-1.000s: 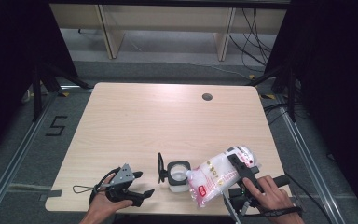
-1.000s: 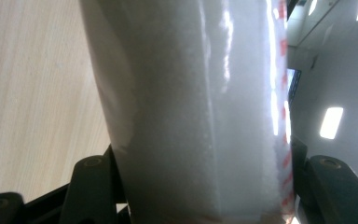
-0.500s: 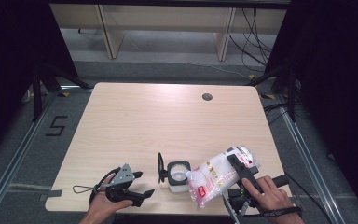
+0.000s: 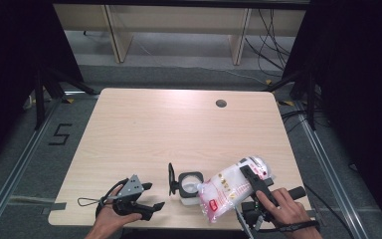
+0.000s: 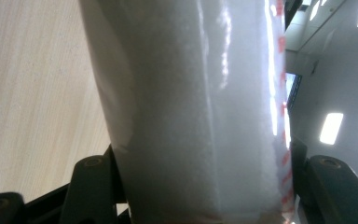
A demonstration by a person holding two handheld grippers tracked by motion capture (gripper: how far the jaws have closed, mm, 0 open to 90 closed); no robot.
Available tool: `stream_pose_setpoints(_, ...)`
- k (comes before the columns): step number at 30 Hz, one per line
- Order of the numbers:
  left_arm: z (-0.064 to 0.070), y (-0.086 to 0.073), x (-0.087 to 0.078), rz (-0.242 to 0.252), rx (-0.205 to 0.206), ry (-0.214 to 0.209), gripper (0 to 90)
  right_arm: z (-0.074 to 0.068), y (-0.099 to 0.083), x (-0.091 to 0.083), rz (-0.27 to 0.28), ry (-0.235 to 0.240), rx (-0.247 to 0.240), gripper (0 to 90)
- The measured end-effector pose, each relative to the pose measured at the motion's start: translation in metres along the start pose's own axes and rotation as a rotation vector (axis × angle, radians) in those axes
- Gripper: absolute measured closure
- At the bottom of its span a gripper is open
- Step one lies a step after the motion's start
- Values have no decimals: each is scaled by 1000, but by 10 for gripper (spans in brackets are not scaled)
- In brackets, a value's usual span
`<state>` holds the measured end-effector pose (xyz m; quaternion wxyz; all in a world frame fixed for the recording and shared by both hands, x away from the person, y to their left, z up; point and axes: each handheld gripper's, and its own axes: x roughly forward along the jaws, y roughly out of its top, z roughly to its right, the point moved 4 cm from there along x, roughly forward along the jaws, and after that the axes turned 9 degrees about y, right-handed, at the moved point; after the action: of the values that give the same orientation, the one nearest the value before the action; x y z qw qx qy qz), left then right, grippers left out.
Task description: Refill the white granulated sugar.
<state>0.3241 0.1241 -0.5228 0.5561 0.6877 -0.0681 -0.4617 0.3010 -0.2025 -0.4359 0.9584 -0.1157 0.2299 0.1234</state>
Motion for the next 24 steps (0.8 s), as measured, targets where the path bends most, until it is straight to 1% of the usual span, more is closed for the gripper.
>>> stream_pose_setpoints(1,0,0,0,-6,3,4,208,0,0,-1,-11,13,-11,431)
stream_pose_setpoints(2,0,0,-1,-6,3,3,209,3,0,1,5,-9,-51,430)
stream_pose_setpoints(3,0,0,0,-2,2,3,208,3,0,1,7,-22,-48,431)
stream_pose_setpoints(4,0,0,0,-4,-2,-4,209,3,-1,1,-5,-11,-41,431)
stream_pose_setpoints(5,0,0,0,-5,-1,-3,209,3,-2,1,-7,-11,-48,431)
stream_pose_setpoints(6,0,0,0,-4,6,-4,209,3,-2,1,-16,2,-46,431)
stream_pose_setpoints(7,0,0,0,-4,5,-5,209,1,-2,1,-5,-4,-22,431)
stream_pose_setpoints(8,0,0,0,-4,1,-4,209,3,-1,0,-15,5,-41,431)
stream_pose_setpoints(10,0,0,0,-6,-1,-2,209,2,-1,1,-1,-10,-39,431)
stream_pose_setpoints(11,0,0,0,-5,3,2,208,2,-1,1,-3,-8,-41,431)
stream_pose_setpoints(12,0,0,0,-2,-5,-1,208,3,-1,0,-11,2,-43,432)
stream_pose_setpoints(13,0,0,0,-5,3,4,209,2,-2,-1,-23,10,-43,431)
stream_pose_setpoints(14,0,0,0,-6,0,-2,209,2,-2,0,-19,5,-36,432)
stream_pose_setpoints(15,0,0,-1,-11,7,1,209,2,-3,-1,-28,9,-28,431)
stream_pose_setpoints(16,0,0,0,-2,1,0,208,1,-3,-1,-26,6,-17,432)
stream_pose_setpoints(18,0,0,0,-2,-1,1,208,3,-3,-1,-13,1,-35,432)
stream_pose_setpoints(19,0,0,0,-5,2,-3,209,4,-2,0,7,-20,-38,432)
stream_pose_setpoints(20,0,0,-1,-9,1,0,209,4,-3,-1,-11,-5,-33,432)
stream_pose_setpoints(21,0,0,0,-3,-2,1,209,4,-2,-1,-13,-2,-43,432)
stream_pose_setpoints(22,0,0,0,0,-4,-1,208,3,-3,-2,-21,4,-33,432)
stream_pose_setpoints(23,-1,0,0,-7,5,3,209,2,-2,-1,-17,6,-28,432)
stream_pose_setpoints(24,0,0,1,-3,2,-3,209,1,-2,0,2,-8,-3,432)
